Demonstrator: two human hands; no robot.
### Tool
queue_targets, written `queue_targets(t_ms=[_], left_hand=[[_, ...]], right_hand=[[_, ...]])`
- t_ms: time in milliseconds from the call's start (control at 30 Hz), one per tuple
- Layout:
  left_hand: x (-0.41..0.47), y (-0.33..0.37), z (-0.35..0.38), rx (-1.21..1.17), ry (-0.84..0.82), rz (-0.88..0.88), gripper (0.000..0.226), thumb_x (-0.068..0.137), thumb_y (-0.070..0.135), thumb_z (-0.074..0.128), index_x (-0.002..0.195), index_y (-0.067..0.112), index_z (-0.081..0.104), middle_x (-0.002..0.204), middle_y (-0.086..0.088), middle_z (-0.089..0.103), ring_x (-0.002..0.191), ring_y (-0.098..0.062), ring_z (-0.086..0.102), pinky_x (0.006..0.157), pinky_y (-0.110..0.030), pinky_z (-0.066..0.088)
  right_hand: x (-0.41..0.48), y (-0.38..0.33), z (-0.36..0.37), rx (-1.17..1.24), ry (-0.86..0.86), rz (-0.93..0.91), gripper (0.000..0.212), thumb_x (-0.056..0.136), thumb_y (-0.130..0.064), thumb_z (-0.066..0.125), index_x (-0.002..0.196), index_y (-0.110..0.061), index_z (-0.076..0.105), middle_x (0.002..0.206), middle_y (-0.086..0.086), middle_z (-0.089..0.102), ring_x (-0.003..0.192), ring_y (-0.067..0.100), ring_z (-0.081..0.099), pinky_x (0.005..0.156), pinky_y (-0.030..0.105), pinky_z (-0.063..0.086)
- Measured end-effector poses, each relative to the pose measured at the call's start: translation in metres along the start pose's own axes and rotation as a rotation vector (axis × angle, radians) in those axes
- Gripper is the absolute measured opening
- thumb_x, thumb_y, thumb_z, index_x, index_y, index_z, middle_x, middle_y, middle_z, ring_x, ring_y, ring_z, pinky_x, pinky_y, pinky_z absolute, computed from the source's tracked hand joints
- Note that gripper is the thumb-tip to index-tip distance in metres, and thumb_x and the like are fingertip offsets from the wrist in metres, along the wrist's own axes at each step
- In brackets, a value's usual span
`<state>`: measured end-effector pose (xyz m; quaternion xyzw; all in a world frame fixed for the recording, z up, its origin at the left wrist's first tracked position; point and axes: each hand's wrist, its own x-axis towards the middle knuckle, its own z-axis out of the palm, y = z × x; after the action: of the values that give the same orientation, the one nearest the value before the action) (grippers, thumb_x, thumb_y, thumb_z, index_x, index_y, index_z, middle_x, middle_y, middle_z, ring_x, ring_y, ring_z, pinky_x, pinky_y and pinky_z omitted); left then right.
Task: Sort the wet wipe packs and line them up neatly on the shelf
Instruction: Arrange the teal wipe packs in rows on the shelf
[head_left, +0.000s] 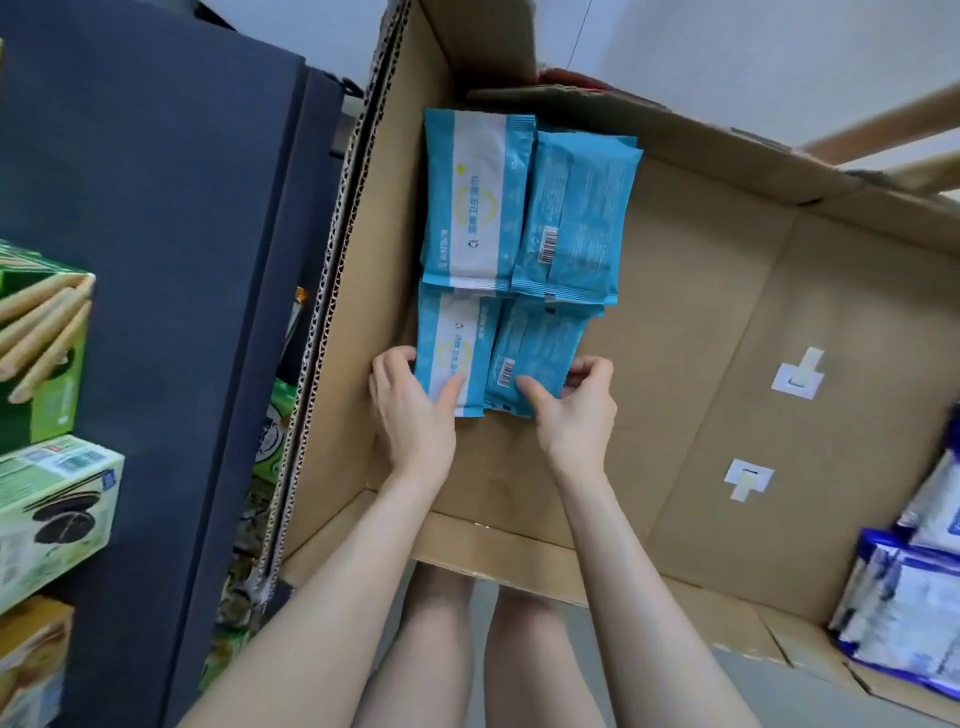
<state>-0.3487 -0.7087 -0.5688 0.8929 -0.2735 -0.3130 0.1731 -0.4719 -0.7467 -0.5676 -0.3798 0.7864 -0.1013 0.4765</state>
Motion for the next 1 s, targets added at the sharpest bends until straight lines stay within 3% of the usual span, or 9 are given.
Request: queue_targets(t_ms=[100, 167, 233, 333, 500, 700, 867, 900, 1000], left_hand=[[-0.008, -0.001, -0.009, -0.133, 0.005, -0.09, 0.038, 0.077, 0.012, 0.075, 0.108, 0.007, 0.053, 0.106, -0.006, 0.06, 0.1, -0.026, 0.056, 0.087, -0.039, 0.047], [-0.02, 0.001, -0.02, -0.216, -0.025, -0.133, 0.034, 0.079, 0.011, 0.073, 0.109, 0.009, 0.056, 0.104, -0.004, 0.061, 0.096, -0.021, 0.058, 0.083, -0.03, 0.048], [-0.039, 0.005, -0.037, -0.28, -0.052, -0.122, 0.019, 0.084, 0.012, 0.069, 0.099, 0.011, 0.059, 0.099, -0.007, 0.063, 0.085, -0.016, 0.057, 0.072, -0.018, 0.046], [-0.082, 0.017, -0.073, -0.474, -0.084, -0.126, 0.009, 0.09, 0.015, 0.063, 0.084, 0.016, 0.055, 0.084, 0.0, 0.062, 0.069, -0.004, 0.054, 0.062, -0.014, 0.043], [-0.156, 0.047, -0.131, -0.813, -0.198, -0.224, 0.003, 0.096, 0.018, 0.052, 0.096, 0.015, 0.053, 0.094, 0.003, 0.067, 0.078, -0.003, 0.065, 0.066, -0.016, 0.052], [-0.234, 0.055, -0.173, -0.935, -0.182, -0.149, 0.004, 0.096, 0.015, 0.051, 0.093, 0.016, 0.052, 0.093, 0.003, 0.066, 0.081, -0.004, 0.065, 0.068, -0.018, 0.053], [-0.306, 0.037, -0.184, -1.082, -0.092, -0.142, 0.007, 0.097, 0.013, 0.049, 0.097, 0.016, 0.055, 0.094, 0.005, 0.069, 0.086, -0.01, 0.067, 0.072, -0.023, 0.055], [-0.324, 0.033, -0.186, -1.111, -0.07, -0.142, 0.008, 0.097, 0.013, 0.048, 0.099, 0.016, 0.055, 0.095, 0.004, 0.07, 0.087, -0.011, 0.067, 0.074, -0.026, 0.056], [-0.373, 0.022, -0.193, -1.213, -0.048, -0.149, 0.01, 0.097, 0.014, 0.049, 0.104, 0.014, 0.057, 0.1, -0.001, 0.071, 0.093, -0.017, 0.068, 0.08, -0.035, 0.056]], right_hand=[[-0.011, -0.005, -0.009, 0.093, -0.055, 0.031, 0.034, 0.077, -0.015, 0.077, 0.095, -0.016, 0.048, 0.08, -0.012, 0.057, 0.071, 0.004, 0.057, 0.073, 0.024, 0.05], [-0.026, -0.008, -0.022, 0.118, -0.112, 0.01, 0.022, 0.08, -0.014, 0.073, 0.093, -0.015, 0.055, 0.078, -0.012, 0.059, 0.065, -0.002, 0.055, 0.064, 0.016, 0.045], [-0.047, -0.009, -0.039, 0.139, -0.153, 0.0, 0.009, 0.084, -0.017, 0.068, 0.09, -0.016, 0.061, 0.081, -0.007, 0.064, 0.069, 0.002, 0.056, 0.067, 0.02, 0.044], [-0.086, -0.016, -0.071, 0.204, -0.206, -0.006, 0.006, 0.09, -0.022, 0.062, 0.089, -0.016, 0.063, 0.083, -0.006, 0.065, 0.071, 0.003, 0.057, 0.064, 0.02, 0.044], [-0.159, -0.045, -0.124, 0.338, -0.329, -0.1, 0.012, 0.095, -0.012, 0.054, 0.1, -0.003, 0.061, 0.084, -0.002, 0.064, 0.065, -0.003, 0.057, 0.054, 0.01, 0.043], [-0.228, -0.052, -0.167, 0.386, -0.498, -0.14, 0.02, 0.1, -0.028, 0.044, 0.097, -0.014, 0.057, 0.078, -0.015, 0.061, 0.071, 0.003, 0.054, 0.062, 0.021, 0.043], [-0.268, -0.031, -0.198, 0.388, -0.76, -0.1, 0.007, 0.098, -0.022, 0.049, 0.094, -0.016, 0.051, 0.089, -0.001, 0.061, 0.076, 0.016, 0.055, 0.06, 0.026, 0.042], [-0.278, -0.025, -0.204, 0.387, -0.817, -0.098, 0.004, 0.095, -0.019, 0.053, 0.096, -0.015, 0.051, 0.092, 0.002, 0.063, 0.078, 0.019, 0.058, 0.063, 0.029, 0.045], [-0.305, -0.009, -0.219, 0.369, -0.946, -0.117, 0.024, 0.09, -0.012, 0.06, 0.113, -0.015, 0.053, 0.108, 0.005, 0.068, 0.095, 0.023, 0.065, 0.082, 0.039, 0.051]])
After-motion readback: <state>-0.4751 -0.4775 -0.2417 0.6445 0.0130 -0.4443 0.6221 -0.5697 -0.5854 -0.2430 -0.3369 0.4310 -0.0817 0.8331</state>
